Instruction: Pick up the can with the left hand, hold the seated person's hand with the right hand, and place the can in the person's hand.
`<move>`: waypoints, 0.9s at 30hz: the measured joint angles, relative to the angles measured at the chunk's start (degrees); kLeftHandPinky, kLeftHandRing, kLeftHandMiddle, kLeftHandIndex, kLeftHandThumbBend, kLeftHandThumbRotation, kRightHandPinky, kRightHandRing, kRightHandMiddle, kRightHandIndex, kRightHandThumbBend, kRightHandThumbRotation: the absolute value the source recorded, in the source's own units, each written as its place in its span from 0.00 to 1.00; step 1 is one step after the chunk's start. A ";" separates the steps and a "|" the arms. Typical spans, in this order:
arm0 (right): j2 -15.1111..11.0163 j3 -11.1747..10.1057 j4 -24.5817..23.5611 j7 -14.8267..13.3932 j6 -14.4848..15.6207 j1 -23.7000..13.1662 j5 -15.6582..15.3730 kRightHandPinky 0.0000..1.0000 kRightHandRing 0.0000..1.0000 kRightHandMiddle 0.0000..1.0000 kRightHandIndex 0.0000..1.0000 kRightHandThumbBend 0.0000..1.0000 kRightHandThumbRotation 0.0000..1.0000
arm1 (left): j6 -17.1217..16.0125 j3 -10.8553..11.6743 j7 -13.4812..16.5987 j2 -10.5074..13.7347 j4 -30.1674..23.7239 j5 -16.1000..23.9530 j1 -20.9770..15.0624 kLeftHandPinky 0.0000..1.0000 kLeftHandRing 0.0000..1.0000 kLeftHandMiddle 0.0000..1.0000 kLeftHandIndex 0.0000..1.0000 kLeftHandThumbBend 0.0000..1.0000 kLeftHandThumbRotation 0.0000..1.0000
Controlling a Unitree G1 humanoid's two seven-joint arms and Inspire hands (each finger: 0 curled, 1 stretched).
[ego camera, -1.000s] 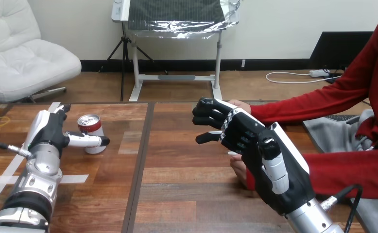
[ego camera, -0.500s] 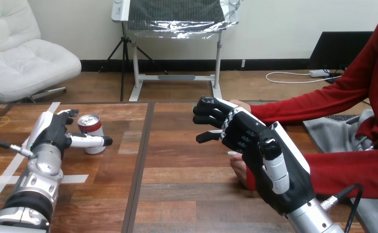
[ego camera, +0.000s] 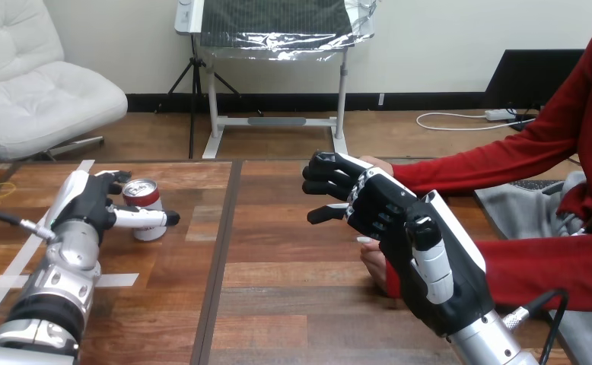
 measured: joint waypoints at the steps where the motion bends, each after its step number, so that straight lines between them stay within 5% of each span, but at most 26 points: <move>1: 0.00 0.00 0.00 0.00 0.00 0.00 0.00 0.67 0.81 0.82 0.82 0.87 1.00 | 0.00 -0.21 -0.09 0.02 0.00 0.20 -0.06 0.77 0.88 0.88 0.85 0.82 0.21; 27: 0.07 0.03 0.00 -0.03 -0.53 0.00 0.00 0.66 0.81 0.82 0.82 0.86 1.00 | 1.05 -2.04 -1.13 0.03 1.47 0.73 -2.79 0.80 0.91 0.91 0.88 0.84 0.21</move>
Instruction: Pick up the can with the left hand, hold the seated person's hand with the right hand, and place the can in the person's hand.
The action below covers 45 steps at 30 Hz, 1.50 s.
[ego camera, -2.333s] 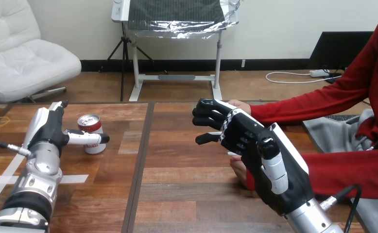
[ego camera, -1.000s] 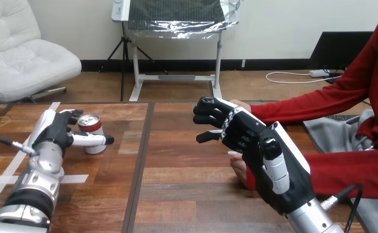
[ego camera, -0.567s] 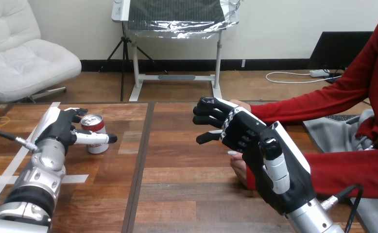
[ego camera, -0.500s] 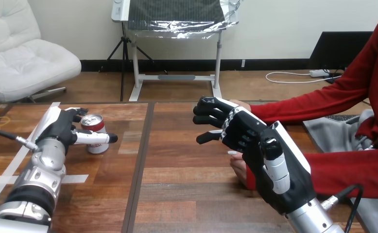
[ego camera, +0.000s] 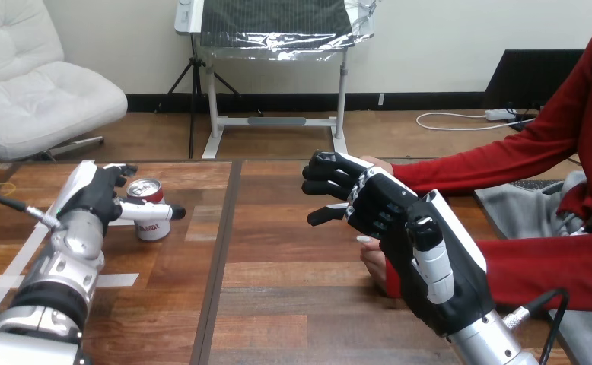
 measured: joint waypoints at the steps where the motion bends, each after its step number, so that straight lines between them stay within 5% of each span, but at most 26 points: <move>1: 0.00 0.00 0.00 0.00 0.00 0.00 0.00 0.66 0.81 0.82 0.82 0.86 1.00 | 0.04 -0.01 0.00 -0.01 0.10 -0.01 -0.17 0.80 0.91 0.91 0.88 0.84 0.21; 45: 0.20 0.47 -0.79 -1.32 -0.68 0.12 -0.05 0.64 0.79 0.80 0.80 0.88 1.00 | 0.05 -3.21 -0.08 -0.16 1.81 2.01 -3.80 0.85 0.94 0.93 0.90 0.93 0.23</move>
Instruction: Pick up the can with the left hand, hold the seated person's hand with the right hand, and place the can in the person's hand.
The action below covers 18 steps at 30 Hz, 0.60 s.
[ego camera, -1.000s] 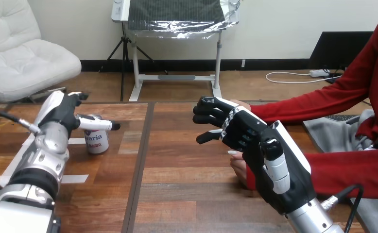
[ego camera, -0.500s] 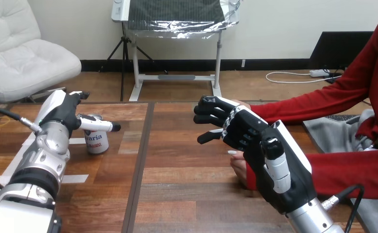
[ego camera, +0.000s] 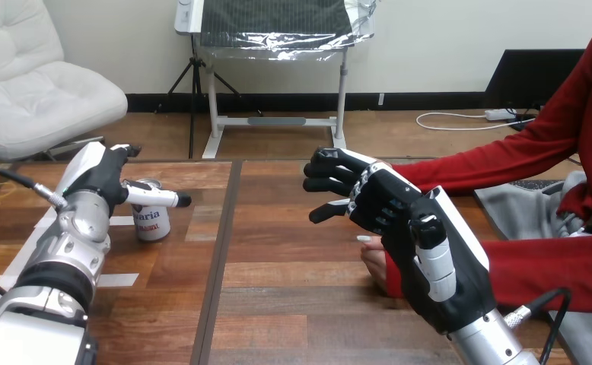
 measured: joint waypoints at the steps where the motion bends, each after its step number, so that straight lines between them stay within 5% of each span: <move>1: 0.00 0.02 -0.02 -0.01 -0.01 0.01 0.00 0.64 0.79 0.80 0.80 0.88 1.00 | 0.03 -0.09 -0.12 -0.02 0.03 0.01 -0.08 0.85 0.94 0.93 0.90 0.93 0.23; 18: -0.02 0.10 -0.86 -0.01 -0.02 0.67 0.07 0.64 0.79 0.80 0.80 0.89 1.00 | 1.54 -2.15 -3.20 -0.26 0.75 1.60 -1.81 0.82 0.93 0.92 0.89 0.92 0.21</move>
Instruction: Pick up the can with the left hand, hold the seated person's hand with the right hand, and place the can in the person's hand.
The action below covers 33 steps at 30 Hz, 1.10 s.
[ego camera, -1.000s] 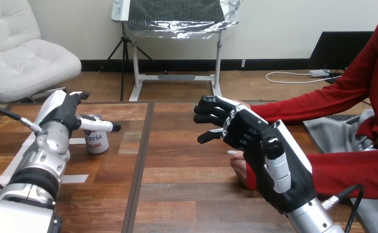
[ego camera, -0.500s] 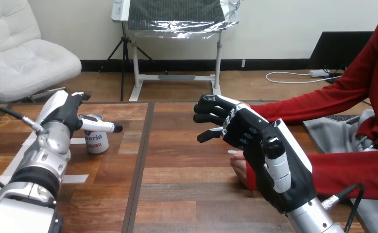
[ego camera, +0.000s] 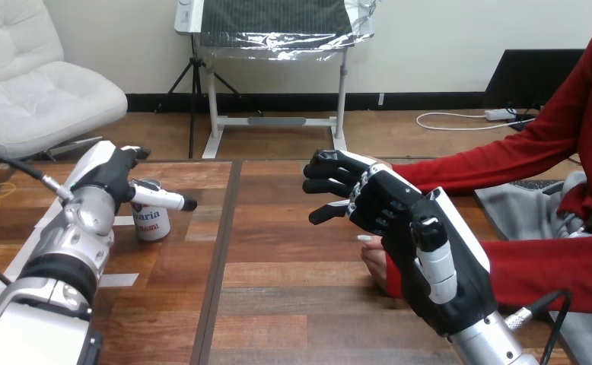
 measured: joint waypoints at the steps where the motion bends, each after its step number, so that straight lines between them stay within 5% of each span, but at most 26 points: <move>1: 0.00 0.00 -0.07 0.00 0.00 0.02 0.01 0.64 0.79 0.80 0.80 0.89 1.00 | 0.05 -0.09 -0.13 -0.02 0.03 0.07 -0.07 0.82 0.93 0.92 0.89 0.92 0.21; 33: -0.06 -0.01 -2.46 0.00 0.00 0.43 0.94 0.64 0.79 0.80 0.80 0.89 1.00 | 1.48 -1.00 -4.78 -0.04 0.05 1.01 -1.21 0.73 0.88 0.91 0.87 0.87 0.18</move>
